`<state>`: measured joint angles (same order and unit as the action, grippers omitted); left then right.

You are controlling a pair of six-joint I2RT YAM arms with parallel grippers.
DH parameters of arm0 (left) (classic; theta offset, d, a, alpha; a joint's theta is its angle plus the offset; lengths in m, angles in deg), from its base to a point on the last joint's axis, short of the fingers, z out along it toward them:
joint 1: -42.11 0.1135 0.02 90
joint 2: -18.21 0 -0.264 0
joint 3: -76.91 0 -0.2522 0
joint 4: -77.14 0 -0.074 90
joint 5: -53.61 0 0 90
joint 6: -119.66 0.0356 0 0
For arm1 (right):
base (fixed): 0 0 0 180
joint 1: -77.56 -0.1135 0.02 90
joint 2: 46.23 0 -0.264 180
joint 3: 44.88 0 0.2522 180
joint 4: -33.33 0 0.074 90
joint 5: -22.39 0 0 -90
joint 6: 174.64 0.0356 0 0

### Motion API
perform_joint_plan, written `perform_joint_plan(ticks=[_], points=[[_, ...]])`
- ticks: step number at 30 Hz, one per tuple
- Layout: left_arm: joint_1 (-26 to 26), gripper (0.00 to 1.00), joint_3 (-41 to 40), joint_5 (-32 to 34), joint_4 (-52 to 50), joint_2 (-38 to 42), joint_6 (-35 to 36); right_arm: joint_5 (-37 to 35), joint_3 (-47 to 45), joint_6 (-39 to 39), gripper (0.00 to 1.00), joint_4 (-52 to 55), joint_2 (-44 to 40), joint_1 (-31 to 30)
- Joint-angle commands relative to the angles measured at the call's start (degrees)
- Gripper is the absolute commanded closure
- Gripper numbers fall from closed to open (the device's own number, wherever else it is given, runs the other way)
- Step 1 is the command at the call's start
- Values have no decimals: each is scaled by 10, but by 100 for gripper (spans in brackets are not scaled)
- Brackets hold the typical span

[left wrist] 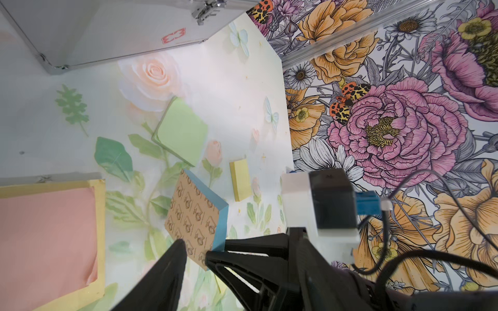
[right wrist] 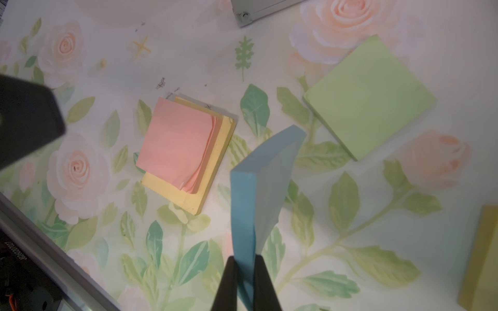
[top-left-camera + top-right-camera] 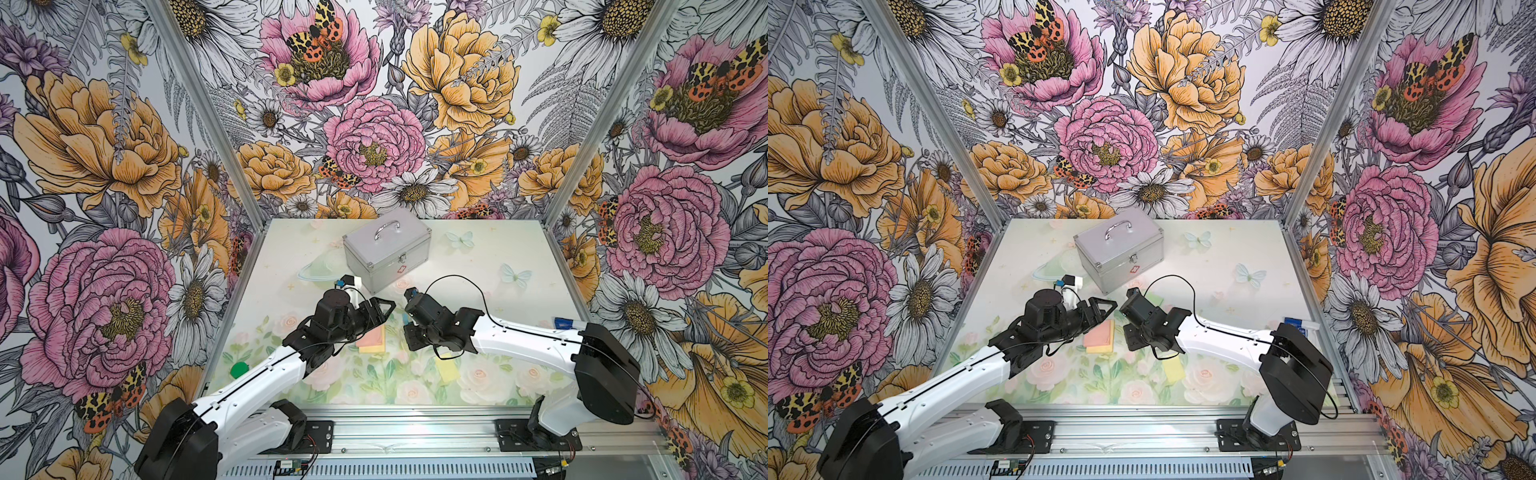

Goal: Tear off pages from different memo pads
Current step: Adjust the memo pad.

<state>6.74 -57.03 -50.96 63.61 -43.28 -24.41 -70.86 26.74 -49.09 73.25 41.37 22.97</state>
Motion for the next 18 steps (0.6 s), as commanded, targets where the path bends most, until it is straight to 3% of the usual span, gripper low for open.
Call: perform_joint_plan(ticks=[1, 11, 18], points=[[-21, 32, 13, 35, 6, -35, 6, -20, -8, -6, 100, -48, -29, -5], [-74, 30, 52, 82, 1, -75, 33, -14, -31, -19, 100, -77, -49, -11], [-80, 41, 64, 99, -5, -120, 40, -10, -49, -42, 100, -98, -87, -17]])
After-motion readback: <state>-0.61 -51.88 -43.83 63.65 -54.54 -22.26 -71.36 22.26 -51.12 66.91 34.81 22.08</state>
